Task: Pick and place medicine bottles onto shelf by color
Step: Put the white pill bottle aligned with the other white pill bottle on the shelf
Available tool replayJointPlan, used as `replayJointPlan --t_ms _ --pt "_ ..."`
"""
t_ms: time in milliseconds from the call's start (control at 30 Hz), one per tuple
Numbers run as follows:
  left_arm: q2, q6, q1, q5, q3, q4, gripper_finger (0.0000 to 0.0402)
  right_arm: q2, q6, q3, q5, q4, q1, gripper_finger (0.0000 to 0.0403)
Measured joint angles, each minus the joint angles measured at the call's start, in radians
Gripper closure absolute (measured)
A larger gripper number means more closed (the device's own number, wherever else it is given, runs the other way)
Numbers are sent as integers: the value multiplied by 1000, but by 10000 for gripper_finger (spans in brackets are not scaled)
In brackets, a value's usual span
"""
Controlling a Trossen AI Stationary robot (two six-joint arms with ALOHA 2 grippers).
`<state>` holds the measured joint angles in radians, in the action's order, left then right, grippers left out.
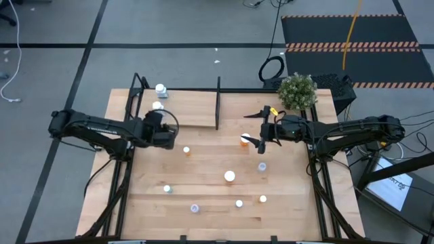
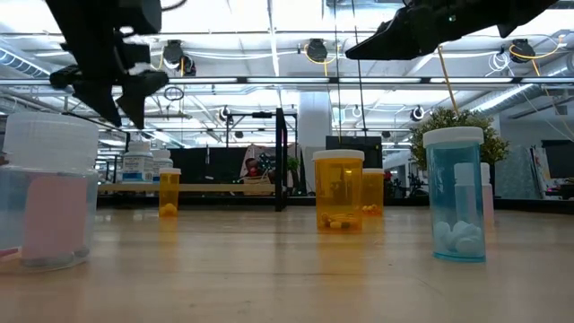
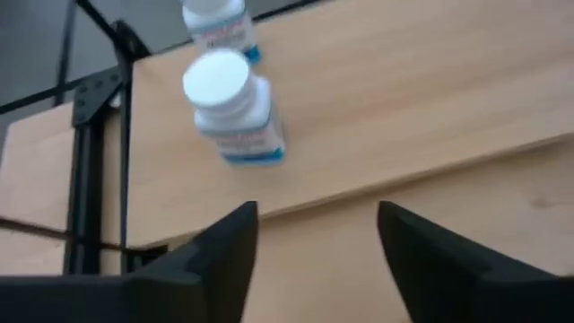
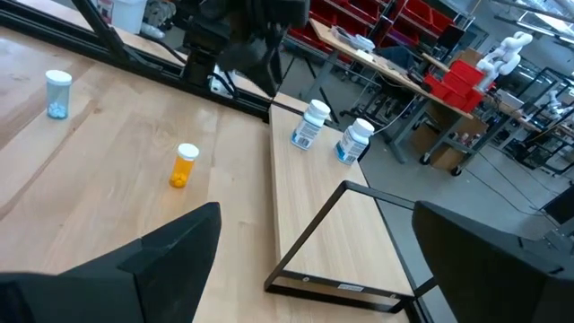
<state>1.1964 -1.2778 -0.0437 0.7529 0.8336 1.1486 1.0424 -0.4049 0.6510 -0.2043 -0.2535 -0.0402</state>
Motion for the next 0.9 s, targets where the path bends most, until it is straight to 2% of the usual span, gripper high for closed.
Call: replayJointPlan --t_ms 167,333,900 --pt "80 -58 52 -40 -55 -8 254 0 1 0 0 -3 0 39" --pt "144 -62 111 -55 -87 -92 291 0 3 0 0 7 0 39" --pt "197 50 246 -6 -88 -238 300 0 0 0 -3 19 -6 39"
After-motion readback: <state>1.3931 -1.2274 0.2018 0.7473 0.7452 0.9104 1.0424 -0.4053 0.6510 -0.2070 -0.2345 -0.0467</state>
